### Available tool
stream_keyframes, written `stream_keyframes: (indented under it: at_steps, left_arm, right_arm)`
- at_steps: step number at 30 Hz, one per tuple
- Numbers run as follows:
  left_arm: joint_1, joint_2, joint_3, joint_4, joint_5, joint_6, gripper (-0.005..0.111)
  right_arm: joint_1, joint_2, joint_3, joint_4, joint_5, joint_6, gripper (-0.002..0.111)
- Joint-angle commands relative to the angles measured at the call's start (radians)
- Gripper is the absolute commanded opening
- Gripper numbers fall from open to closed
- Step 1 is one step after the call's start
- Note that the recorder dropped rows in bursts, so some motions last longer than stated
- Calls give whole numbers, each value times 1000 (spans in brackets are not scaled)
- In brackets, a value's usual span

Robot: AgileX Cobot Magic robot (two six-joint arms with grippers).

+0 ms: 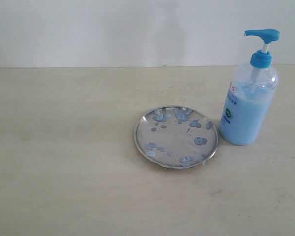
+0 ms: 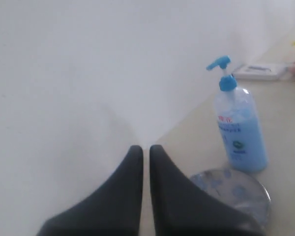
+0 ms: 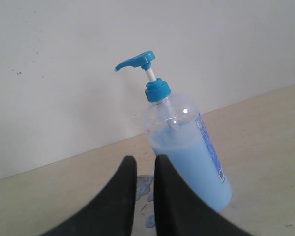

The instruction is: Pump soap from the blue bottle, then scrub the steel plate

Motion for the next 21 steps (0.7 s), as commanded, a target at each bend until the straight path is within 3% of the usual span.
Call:
stream_keyframes:
  at_steps: [1,7,11,14,16,21]
  left_arm:
    - [5,-235,130,-36,-133,0,4]
    - [35,-358,363,-378,-432,11,4]
    - [35,-360,428,-415,-443,26,4]
    - [77,-411,428,-471,-351,335,4]
    - [169,-461,428,-477,-250,465,4]
    - [471,-524,428,-480,30,442,4]
  right_arm:
    - [2,-6,0,-2,-5,2,2]
    - [2,-6,0,-2,-5,2,2]
    - [2,-6,0,-2,-5,2,2]
    - [2,-6,0,-2,-5,2,2]
    - [2,-6,0,-2,-5,2,2]
    - [2,-6,0,-2,-5,2,2]
